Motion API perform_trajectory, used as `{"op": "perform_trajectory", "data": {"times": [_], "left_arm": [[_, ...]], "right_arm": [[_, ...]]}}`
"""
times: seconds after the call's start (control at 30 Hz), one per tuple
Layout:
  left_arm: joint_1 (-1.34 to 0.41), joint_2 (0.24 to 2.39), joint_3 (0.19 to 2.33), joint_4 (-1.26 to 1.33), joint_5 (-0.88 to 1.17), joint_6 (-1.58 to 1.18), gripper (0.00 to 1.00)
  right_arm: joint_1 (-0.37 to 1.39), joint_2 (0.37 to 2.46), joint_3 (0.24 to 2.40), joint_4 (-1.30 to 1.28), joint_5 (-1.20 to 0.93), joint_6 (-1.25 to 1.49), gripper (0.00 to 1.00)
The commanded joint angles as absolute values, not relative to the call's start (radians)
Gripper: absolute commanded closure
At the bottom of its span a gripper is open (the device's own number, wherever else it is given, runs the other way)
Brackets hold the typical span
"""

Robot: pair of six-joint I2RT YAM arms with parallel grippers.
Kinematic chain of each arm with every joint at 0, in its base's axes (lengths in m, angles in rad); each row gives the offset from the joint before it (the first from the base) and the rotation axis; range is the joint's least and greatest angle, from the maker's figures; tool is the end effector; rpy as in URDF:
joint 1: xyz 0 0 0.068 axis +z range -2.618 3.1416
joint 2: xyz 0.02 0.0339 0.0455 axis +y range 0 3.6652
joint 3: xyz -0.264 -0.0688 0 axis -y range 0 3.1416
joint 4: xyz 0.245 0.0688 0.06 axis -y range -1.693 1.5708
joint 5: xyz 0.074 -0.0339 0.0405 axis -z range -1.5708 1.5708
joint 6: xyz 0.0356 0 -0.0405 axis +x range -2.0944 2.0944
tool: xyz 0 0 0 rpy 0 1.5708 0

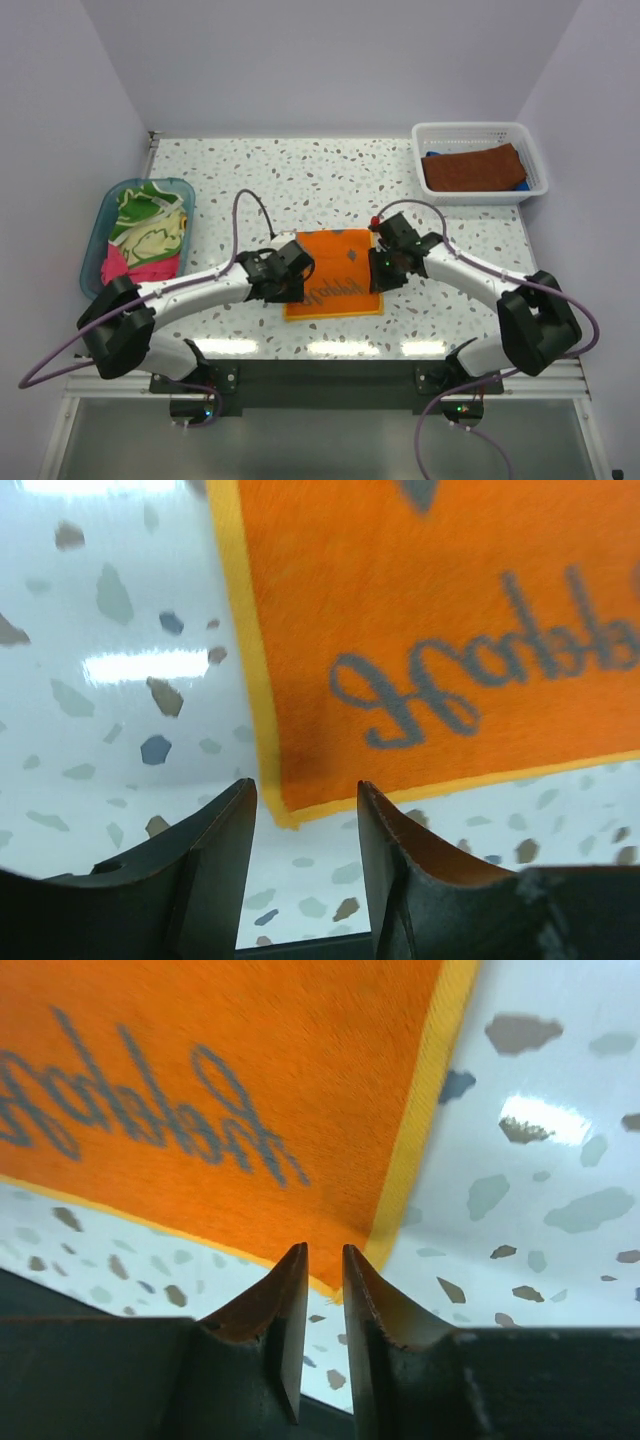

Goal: Fold and stack the towels

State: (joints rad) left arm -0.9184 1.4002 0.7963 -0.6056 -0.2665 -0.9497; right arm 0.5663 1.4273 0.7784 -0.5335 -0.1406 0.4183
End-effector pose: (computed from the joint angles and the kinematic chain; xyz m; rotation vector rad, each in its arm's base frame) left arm 0.1587 -0.1923 0.1826 -0.1087 2.7082 -0.1819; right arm 0.2126 0.1411 0.1734 -0.2485 2.8218 0.4391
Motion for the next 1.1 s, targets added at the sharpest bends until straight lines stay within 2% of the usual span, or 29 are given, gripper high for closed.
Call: {"op": "perform_trajectory", "data": {"times": [0.0, 0.13, 0.2, 0.33, 0.4, 0.57, 0.8, 1.07], "left_arm": [[-0.859, 1.365, 0.949, -0.634, -0.302, -0.852, 0.48], [-0.72, 1.383, 0.999, -0.539, -0.232, -0.697, 0.41], [-0.655, 1.413, 1.029, -0.477, -0.215, -0.657, 0.41], [-0.601, 1.569, 1.12, -0.423, -0.173, -0.554, 0.48], [-0.583, 1.62, 1.173, -0.413, -0.16, -0.526, 0.54], [-0.549, 1.736, 1.224, -0.367, -0.118, -0.497, 0.59], [-0.488, 1.835, 1.201, -0.331, -0.104, -0.469, 0.64], [-0.466, 1.87, 1.128, -0.291, -0.072, -0.46, 0.64]], "right_arm": [[0.558, 1.393, 0.944, -0.597, -0.118, 0.37, 0.73], [0.508, 1.463, 1.069, -0.581, -0.092, 0.341, 0.73], [0.486, 1.517, 1.127, -0.56, -0.092, 0.336, 0.75], [0.442, 1.614, 1.212, -0.491, -0.09, 0.337, 0.85], [0.433, 1.673, 1.268, -0.48, -0.094, 0.336, 0.86], [0.426, 1.785, 1.348, -0.454, -0.133, 0.321, 0.88], [0.359, 1.916, 1.319, -0.367, -0.163, 0.342, 0.91], [0.327, 1.983, 1.267, -0.327, -0.175, 0.328, 0.92]]}}
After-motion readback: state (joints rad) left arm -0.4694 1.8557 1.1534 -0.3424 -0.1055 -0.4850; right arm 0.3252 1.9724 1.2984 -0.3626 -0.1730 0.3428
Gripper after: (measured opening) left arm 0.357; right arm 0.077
